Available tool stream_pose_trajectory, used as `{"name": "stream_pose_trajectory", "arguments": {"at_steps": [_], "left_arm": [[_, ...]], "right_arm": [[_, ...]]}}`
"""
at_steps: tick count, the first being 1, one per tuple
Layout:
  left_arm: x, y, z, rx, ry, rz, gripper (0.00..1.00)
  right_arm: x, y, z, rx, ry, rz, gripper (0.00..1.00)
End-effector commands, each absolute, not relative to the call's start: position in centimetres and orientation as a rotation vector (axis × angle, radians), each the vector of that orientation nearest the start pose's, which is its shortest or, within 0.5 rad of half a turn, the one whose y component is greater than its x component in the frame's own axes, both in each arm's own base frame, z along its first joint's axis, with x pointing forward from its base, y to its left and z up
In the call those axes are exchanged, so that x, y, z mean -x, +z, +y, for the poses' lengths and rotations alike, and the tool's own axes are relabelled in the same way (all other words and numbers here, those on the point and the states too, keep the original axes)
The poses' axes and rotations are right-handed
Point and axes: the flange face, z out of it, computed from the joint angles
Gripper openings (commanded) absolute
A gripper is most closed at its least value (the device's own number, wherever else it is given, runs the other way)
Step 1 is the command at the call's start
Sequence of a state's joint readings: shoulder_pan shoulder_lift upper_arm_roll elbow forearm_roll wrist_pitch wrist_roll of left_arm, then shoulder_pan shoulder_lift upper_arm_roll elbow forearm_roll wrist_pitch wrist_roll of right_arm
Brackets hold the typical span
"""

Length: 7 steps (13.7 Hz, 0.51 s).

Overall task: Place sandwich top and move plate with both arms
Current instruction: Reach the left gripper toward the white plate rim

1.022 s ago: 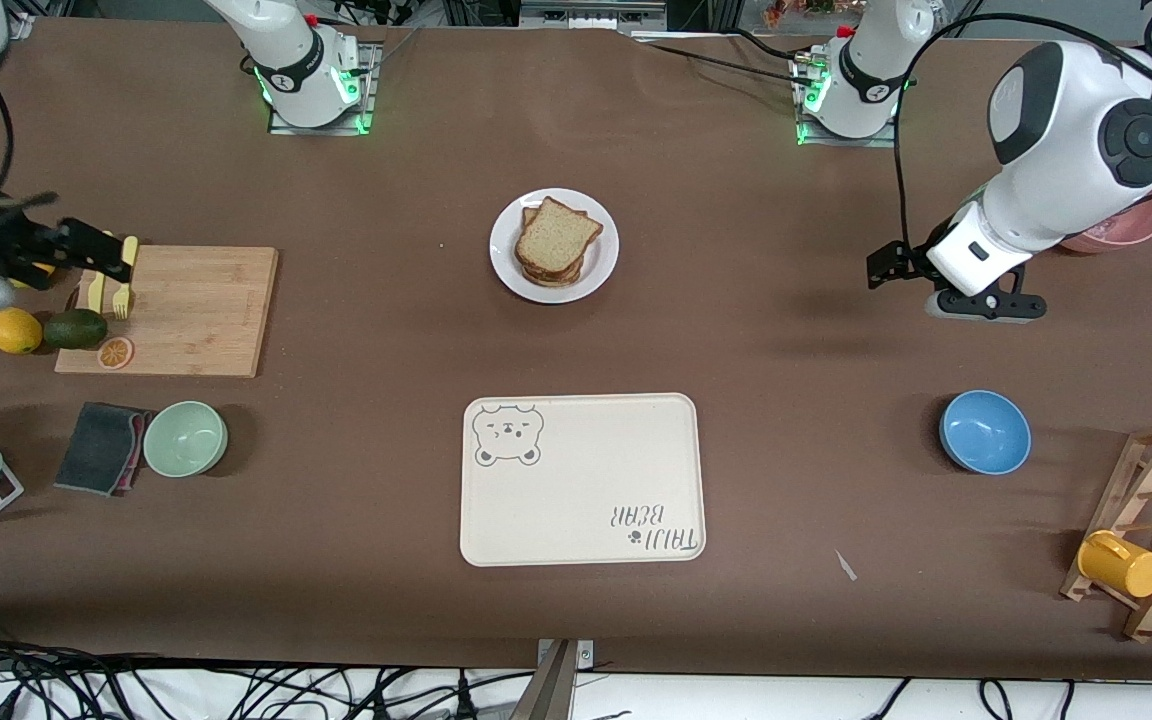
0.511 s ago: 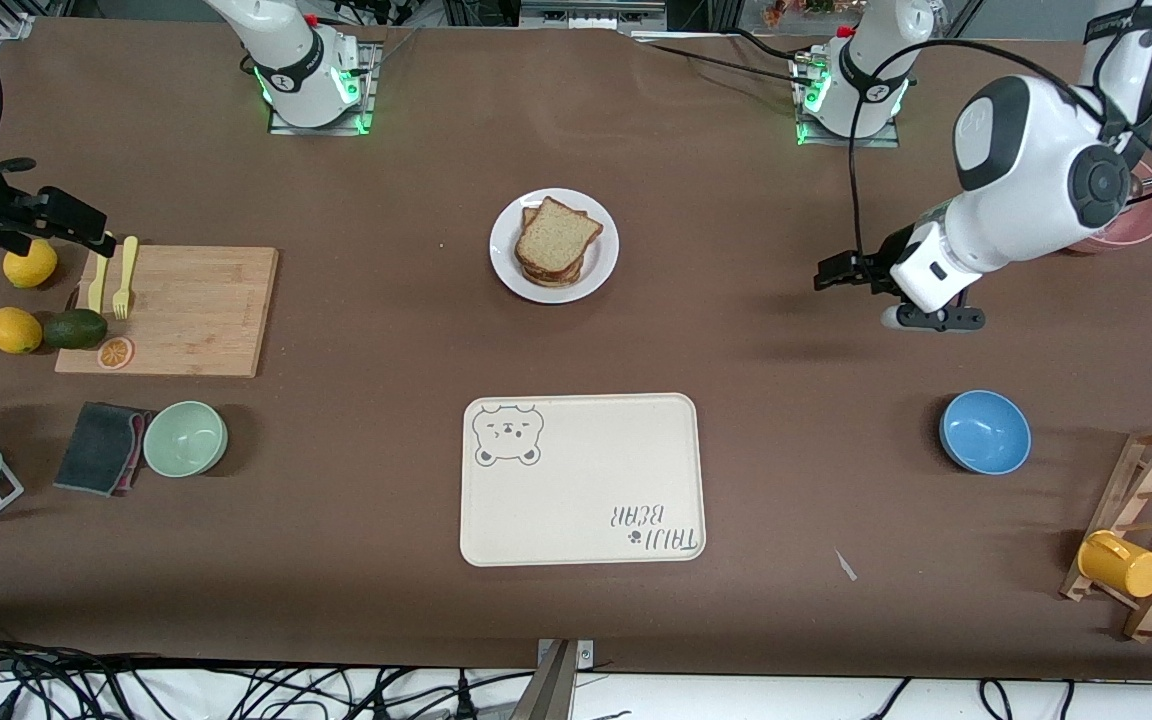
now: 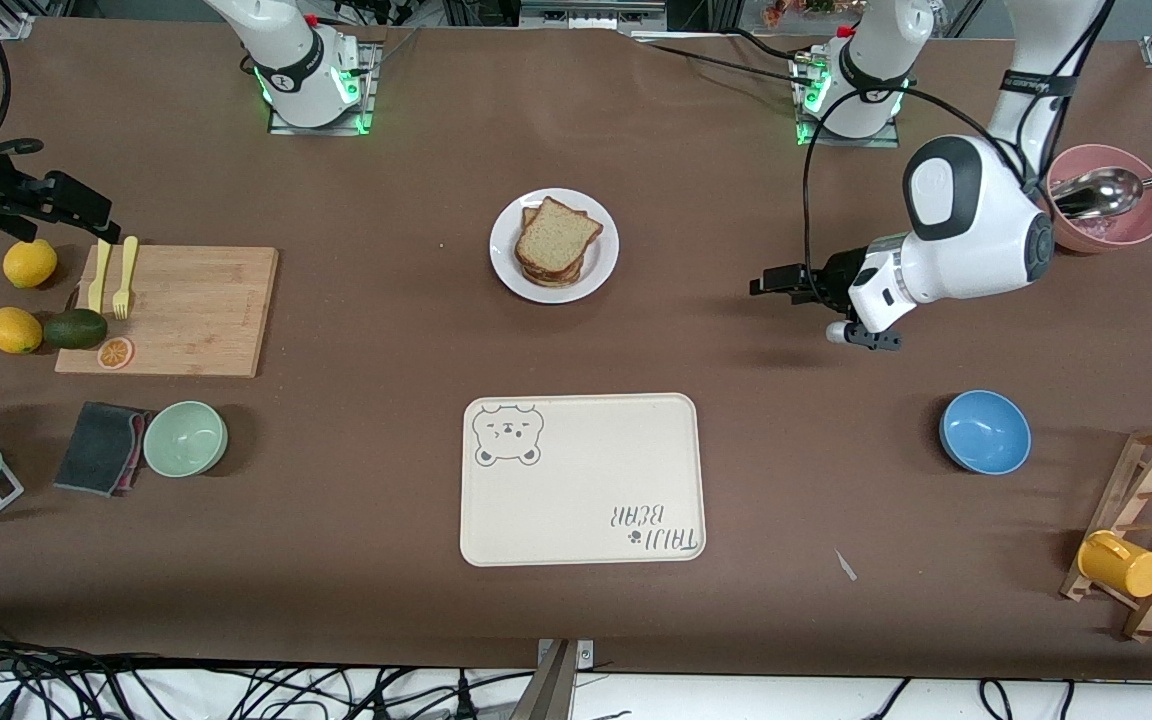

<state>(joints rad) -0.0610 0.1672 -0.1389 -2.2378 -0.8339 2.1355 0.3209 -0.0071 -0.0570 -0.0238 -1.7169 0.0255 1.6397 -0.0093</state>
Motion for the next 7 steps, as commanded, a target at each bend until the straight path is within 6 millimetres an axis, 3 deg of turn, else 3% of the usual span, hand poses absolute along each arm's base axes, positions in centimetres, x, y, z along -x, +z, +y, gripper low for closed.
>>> {"name": "stream_pose_trajectory", "arguments": {"at_steps": [1,7], "left_arm": [[-49.2,27.7,-13.5,-2.382,-0.233,0.064,1.00],[-45.9,23.5,-16.4,-2.179,-0.162,0.059,1.00]], "right_arm": [[-53.5,59.1,-1.2,3.123,0.028,0.038,1.00],[-54.0,59.2,-1.1,3.124,0.026,0.033,1.00]]}}
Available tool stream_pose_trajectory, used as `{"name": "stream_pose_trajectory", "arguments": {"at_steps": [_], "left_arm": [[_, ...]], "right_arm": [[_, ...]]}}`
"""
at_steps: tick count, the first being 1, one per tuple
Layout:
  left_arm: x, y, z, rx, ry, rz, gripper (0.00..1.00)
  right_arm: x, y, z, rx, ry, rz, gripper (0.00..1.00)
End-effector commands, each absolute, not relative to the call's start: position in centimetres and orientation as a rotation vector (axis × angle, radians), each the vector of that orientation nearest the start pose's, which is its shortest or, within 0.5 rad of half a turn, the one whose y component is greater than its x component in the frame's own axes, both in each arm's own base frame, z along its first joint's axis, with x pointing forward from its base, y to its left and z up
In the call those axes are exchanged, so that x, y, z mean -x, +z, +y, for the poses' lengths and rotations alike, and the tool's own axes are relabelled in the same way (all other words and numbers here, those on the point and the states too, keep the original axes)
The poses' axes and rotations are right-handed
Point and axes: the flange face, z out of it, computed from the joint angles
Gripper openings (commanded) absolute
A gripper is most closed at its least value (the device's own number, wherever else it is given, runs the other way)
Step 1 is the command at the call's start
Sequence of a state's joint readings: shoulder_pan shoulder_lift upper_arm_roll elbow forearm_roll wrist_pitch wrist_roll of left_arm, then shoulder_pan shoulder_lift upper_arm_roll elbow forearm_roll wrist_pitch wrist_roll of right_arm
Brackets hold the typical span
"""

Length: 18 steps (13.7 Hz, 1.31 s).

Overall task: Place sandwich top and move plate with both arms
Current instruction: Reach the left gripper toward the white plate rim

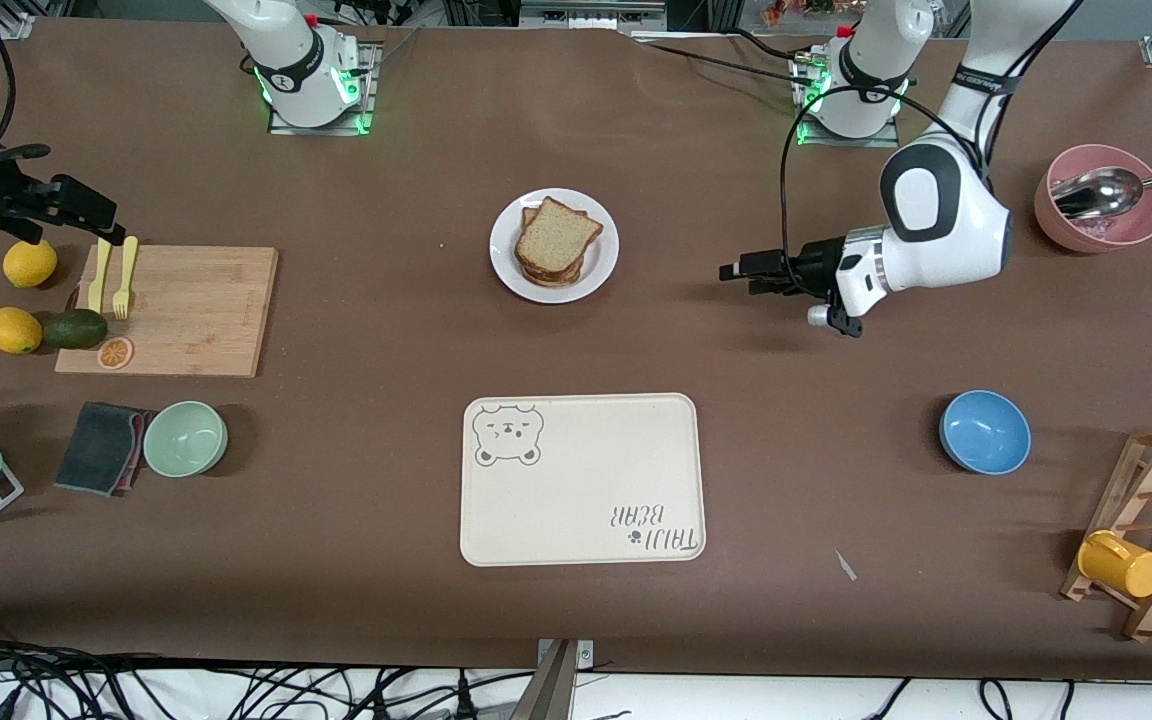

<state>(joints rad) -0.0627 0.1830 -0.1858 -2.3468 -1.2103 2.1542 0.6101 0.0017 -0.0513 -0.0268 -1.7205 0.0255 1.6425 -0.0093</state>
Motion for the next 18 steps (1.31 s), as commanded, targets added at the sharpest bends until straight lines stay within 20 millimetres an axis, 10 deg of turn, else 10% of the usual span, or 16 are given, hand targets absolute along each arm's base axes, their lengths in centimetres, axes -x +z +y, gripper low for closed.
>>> {"name": "stream_pose_trajectory", "arguments": {"at_steps": [1,18], "left_arm": [[-45.5,22.8,-17.2,-2.165,-0.166,0.059,1.00],[-37.1,14.0,-29.2,-1.980,-0.012,0.096,0.99]], "right_arm": [[-54.0,59.2,-1.3,3.122,0.026,0.040,1.00],[-54.0,59.4,-0.9,3.122,0.031,0.026,1.00]]}}
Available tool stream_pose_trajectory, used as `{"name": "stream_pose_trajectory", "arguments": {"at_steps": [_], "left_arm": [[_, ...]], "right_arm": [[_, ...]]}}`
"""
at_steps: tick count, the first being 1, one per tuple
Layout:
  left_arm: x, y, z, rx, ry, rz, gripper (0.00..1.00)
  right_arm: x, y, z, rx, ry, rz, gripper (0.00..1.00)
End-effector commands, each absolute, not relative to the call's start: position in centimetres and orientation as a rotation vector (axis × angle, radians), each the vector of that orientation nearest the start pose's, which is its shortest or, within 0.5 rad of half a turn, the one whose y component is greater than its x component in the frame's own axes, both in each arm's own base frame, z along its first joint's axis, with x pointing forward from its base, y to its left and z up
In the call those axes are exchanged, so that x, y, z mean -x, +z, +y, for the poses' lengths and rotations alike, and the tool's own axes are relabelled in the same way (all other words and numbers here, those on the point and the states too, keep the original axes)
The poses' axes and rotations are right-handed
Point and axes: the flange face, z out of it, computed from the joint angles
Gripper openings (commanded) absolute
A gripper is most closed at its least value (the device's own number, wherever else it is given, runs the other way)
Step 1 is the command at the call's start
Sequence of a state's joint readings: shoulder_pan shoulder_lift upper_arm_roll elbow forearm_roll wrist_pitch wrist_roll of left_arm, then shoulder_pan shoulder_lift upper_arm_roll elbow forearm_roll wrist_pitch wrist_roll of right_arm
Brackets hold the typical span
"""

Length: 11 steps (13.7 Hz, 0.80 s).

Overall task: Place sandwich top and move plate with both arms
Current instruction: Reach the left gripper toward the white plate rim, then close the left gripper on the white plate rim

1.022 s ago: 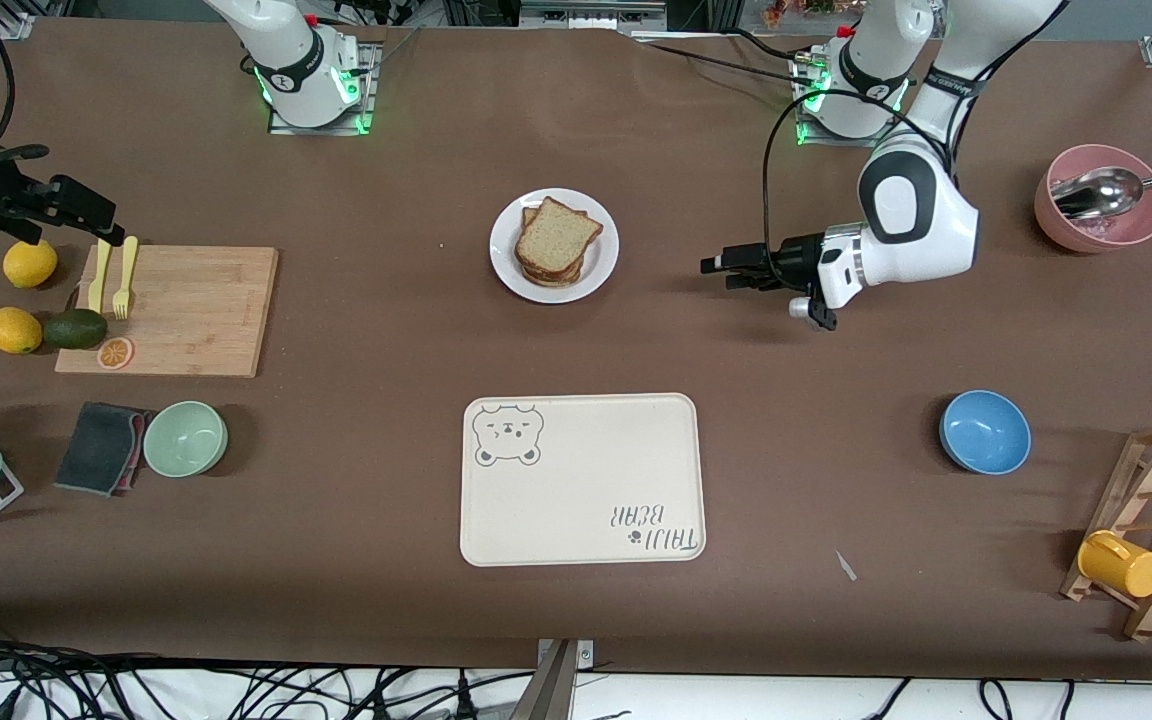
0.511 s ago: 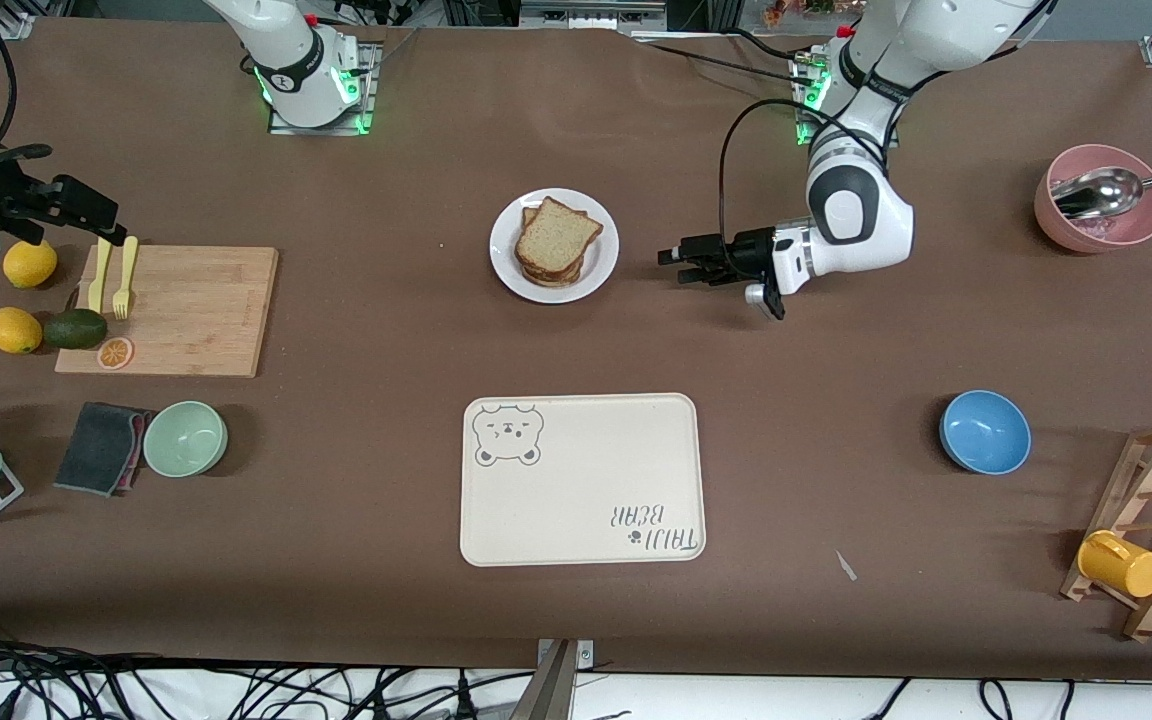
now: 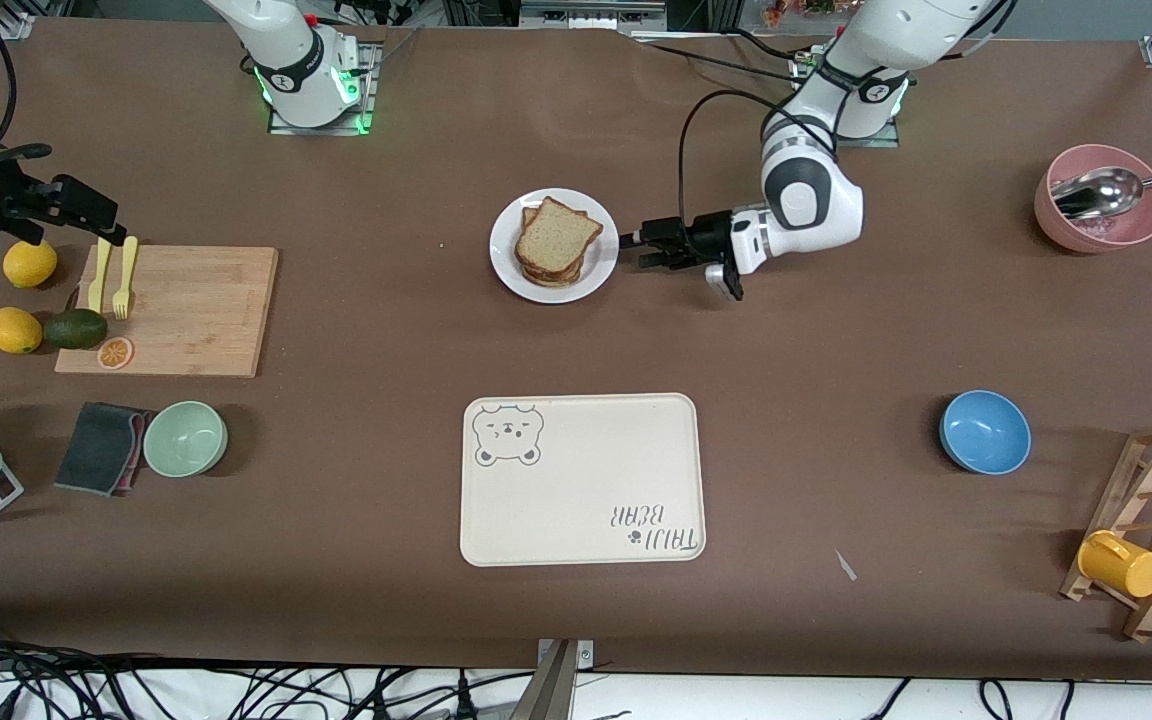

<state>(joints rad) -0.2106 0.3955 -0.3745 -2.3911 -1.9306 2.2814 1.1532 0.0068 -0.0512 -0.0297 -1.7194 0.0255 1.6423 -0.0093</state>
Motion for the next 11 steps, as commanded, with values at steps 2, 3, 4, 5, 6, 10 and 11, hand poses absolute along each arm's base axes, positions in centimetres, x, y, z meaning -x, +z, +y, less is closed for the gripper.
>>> {"name": "stream_pose_trajectory", "arguments": {"at_steps": [2,3,4,5,6,10,11], "left_arm": [[-36.9,13.0,-29.3,-1.981,-0.009,0.102,0.99],[-36.9,12.6,-29.2,-1.989,-0.004,0.102,0.99],[-36.7,12.5,-29.4,-1.997,-0.001,0.105,0.99],[-36.3,12.5,-30.2,-1.993,-0.005,0.107,0.98],[-36.5,12.6,-30.7,-1.983,0.002,0.125,0.95],[-36.2,11.8,-31.6,-2.000,0.026,0.126,0.90],[-36.0,11.3,-31.5,-2.003,0.031,0.125,0.89]], "right_arm": [[-54.0,59.4,-0.9,3.122,0.031,0.026,1.00],[-54.0,59.4,-0.9,3.124,0.031,0.026,1.00],[-54.0,59.4,-0.9,3.122,0.031,0.023,1.00],[-54.0,59.4,-0.9,3.122,0.031,0.023,1.00],[-54.0,59.4,-0.9,3.122,0.031,0.026,1.00],[-54.0,59.4,-0.9,3.122,0.031,0.023,1.00],[-54.0,59.4,-0.9,3.122,0.031,0.023,1.00]]}}
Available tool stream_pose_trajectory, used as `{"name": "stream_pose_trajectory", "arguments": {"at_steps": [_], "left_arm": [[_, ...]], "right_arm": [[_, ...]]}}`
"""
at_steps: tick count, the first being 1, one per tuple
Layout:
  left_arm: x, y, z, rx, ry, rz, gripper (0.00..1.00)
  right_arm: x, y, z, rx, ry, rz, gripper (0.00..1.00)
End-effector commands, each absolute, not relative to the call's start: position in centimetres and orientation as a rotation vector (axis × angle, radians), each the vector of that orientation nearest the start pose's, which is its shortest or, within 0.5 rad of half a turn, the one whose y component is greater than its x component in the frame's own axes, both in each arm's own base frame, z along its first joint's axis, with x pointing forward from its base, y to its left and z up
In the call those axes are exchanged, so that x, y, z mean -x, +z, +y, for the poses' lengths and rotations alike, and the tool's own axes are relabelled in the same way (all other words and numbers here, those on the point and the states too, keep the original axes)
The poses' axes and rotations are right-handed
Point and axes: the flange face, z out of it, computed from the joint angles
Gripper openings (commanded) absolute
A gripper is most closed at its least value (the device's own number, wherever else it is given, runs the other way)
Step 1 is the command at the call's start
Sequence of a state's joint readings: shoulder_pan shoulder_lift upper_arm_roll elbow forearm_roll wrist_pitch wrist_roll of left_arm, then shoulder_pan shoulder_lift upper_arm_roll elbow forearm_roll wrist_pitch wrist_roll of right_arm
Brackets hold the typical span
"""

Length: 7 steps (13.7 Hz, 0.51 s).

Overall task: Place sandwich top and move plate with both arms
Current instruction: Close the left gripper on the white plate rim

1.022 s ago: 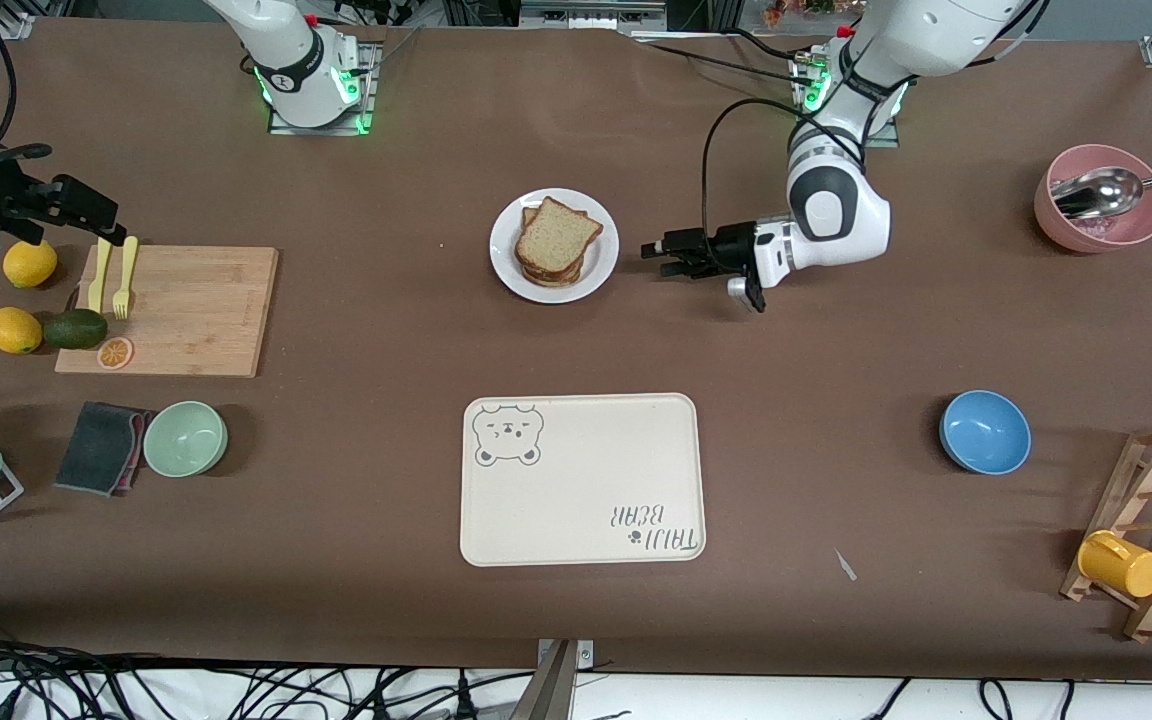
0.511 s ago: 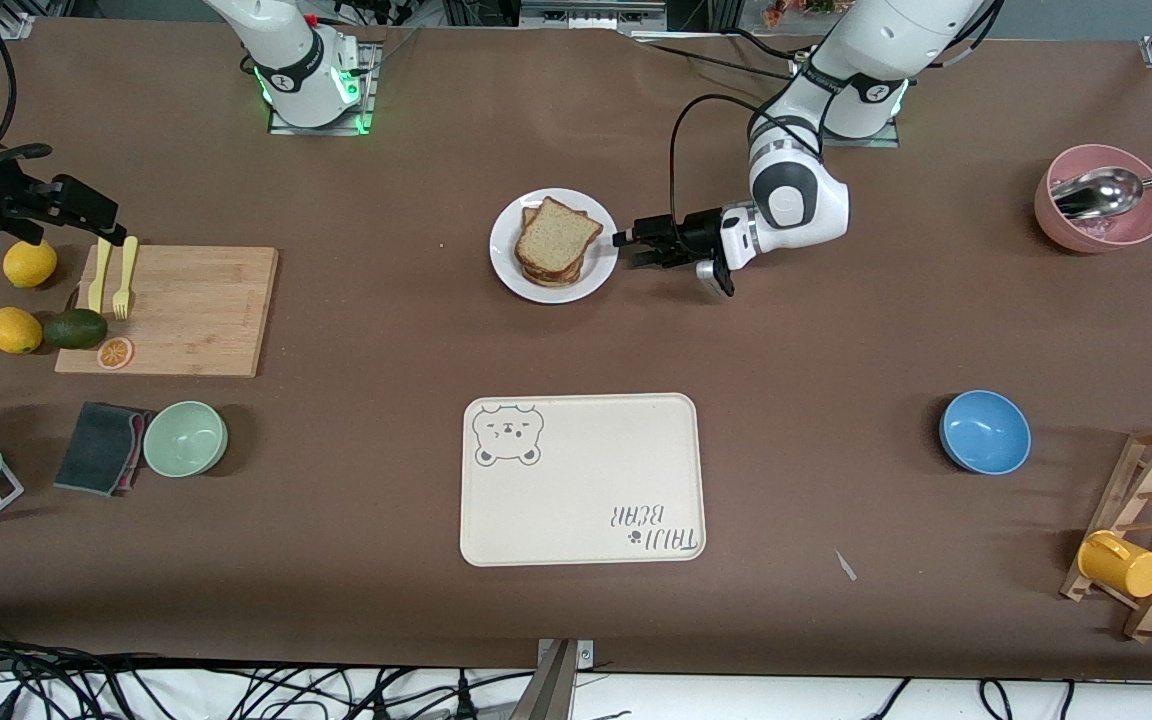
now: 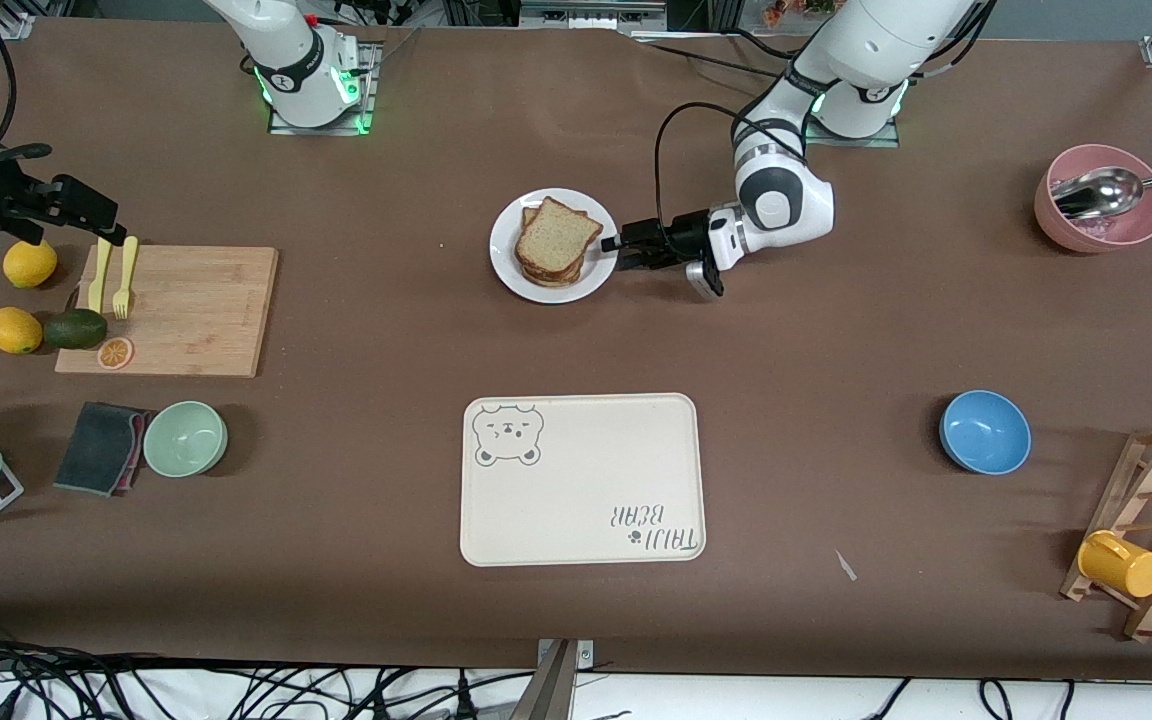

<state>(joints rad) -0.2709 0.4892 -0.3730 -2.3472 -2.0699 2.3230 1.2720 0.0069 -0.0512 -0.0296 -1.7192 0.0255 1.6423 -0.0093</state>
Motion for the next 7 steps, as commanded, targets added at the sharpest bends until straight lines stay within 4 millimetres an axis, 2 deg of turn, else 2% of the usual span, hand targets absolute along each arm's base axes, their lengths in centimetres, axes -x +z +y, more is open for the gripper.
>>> {"name": "stream_pose_trajectory", "arguments": {"at_steps": [1,3,7], "left_arm": [[-35.87,10.88,-31.46,-2.005,0.037,0.115,0.89],[-35.89,10.56,-31.62,-2.003,0.049,0.113,0.85],[-35.96,10.60,-31.65,-2.001,0.051,0.118,0.66]], "right_arm": [[-53.98,59.43,-0.89,3.124,0.031,0.023,1.00],[-53.98,59.43,-0.87,3.122,0.031,0.023,1.00],[-53.92,59.38,-0.78,3.122,0.040,0.023,1.00]]}}
